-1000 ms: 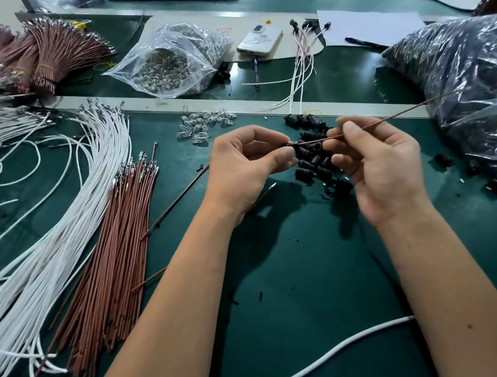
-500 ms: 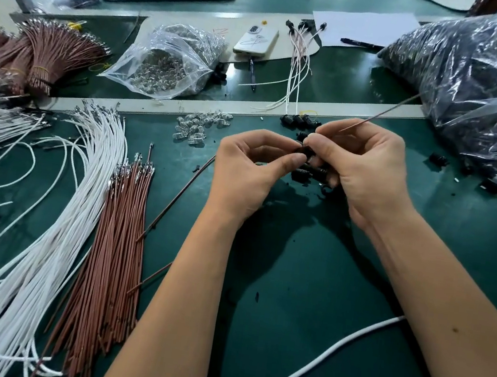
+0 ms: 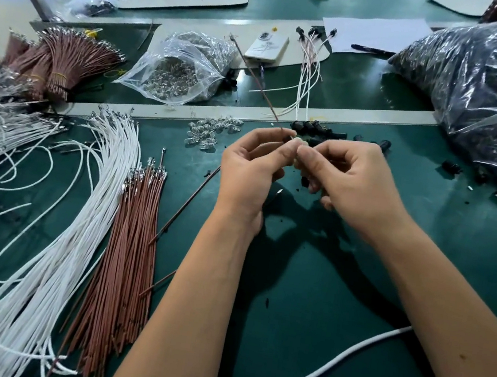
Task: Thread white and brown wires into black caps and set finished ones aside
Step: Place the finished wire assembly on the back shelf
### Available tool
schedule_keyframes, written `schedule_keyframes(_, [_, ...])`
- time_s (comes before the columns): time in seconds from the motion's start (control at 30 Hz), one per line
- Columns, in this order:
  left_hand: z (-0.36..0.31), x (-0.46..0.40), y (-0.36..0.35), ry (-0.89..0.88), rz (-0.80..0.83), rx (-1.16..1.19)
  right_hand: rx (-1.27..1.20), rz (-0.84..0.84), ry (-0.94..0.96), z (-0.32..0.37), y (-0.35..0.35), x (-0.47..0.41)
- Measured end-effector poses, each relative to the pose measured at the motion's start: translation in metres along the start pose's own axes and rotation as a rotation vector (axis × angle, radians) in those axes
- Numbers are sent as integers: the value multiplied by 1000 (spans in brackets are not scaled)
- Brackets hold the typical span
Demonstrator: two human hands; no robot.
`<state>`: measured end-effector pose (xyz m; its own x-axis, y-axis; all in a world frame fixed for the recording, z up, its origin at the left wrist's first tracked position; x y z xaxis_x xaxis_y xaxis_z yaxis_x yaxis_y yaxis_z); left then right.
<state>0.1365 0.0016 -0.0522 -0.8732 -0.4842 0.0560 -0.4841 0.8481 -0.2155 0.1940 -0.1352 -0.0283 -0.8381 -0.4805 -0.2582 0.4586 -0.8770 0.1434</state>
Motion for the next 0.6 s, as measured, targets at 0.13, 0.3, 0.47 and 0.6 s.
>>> schedule_keyframes(0.13, [-3, 2, -4, 54, 54, 114, 62, 65, 55, 10, -4, 3])
schedule_keyframes(0.3, [-18, -2, 21, 85, -66, 288, 65, 551, -85, 7, -38, 17])
schedule_keyframes(0.47, [-45, -1, 74, 59, -258, 212, 30, 835, -263, 7, -77, 25])
schedule_keyframes(0.6, [-68, 6, 138, 28, -507, -17, 62, 466, -274, 15, -122, -32])
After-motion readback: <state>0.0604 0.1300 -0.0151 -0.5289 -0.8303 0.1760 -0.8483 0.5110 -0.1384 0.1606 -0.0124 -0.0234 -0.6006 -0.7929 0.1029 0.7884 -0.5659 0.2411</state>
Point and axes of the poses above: each hand's wrist, its own x-axis away from the middle knuckle, its own y-axis out of the back of the hand, z = x × y, the point moved 8 cm from there along -x, towards the middle knuckle, and after that the axes turned 9 degrees about -x, right-handed, at the moved point
